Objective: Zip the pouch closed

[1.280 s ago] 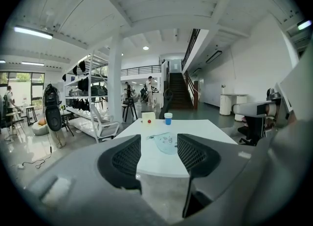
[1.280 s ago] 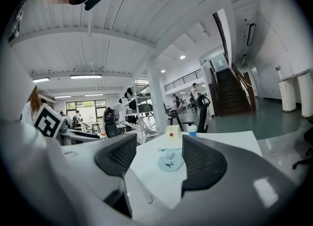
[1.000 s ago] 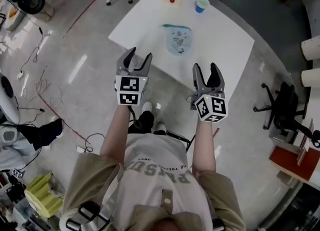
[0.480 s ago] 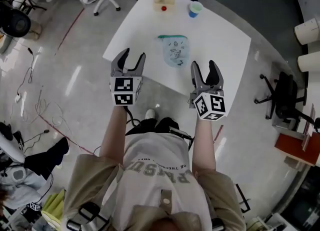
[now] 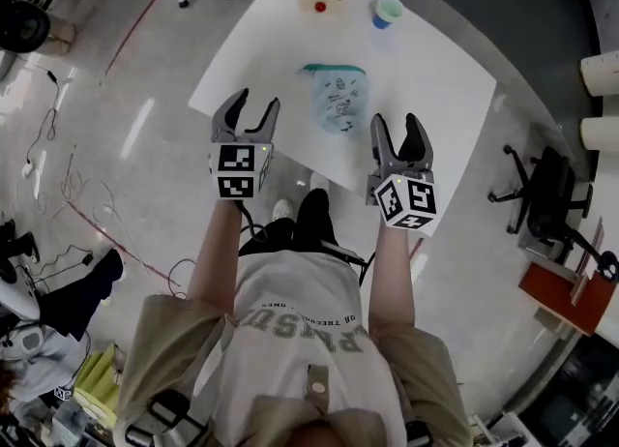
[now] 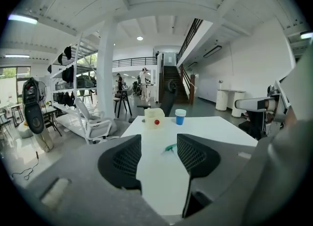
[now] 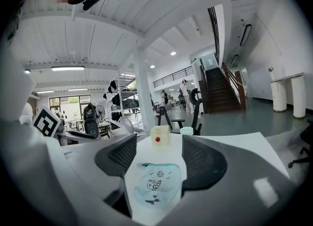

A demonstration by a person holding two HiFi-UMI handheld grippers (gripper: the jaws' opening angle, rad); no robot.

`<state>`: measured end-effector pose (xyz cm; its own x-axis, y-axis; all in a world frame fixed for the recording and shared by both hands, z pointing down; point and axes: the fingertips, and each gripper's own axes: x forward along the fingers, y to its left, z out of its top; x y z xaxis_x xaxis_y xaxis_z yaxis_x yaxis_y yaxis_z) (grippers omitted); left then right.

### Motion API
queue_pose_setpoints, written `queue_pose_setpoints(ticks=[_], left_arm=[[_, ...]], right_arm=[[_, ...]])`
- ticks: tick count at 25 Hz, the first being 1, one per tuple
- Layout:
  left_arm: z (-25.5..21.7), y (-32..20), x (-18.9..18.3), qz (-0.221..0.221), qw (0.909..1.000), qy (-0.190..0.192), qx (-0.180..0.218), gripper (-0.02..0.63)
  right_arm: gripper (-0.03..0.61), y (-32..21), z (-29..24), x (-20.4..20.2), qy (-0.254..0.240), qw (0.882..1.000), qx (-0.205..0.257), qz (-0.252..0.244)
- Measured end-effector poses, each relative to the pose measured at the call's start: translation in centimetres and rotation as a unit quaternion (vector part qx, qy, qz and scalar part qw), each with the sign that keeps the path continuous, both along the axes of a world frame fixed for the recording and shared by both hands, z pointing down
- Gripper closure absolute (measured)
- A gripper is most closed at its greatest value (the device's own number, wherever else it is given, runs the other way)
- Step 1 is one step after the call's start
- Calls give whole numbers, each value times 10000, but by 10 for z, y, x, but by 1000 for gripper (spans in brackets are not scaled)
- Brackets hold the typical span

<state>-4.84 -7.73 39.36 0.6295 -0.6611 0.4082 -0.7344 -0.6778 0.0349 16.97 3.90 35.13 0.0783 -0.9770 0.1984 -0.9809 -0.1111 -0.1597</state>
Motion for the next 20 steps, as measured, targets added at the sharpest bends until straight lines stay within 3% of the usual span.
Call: queue_pose_setpoints(ticks=[12,20], left_arm=[[4,-48,47,-519,9985,-198,-30,374],[20,-60,63,-671,9965,-439,-220,374]], right_arm=[[313,-79,6,61,-31,9978,-59,-661],[313,-120,18,71,-115,9918,-167,-1261]])
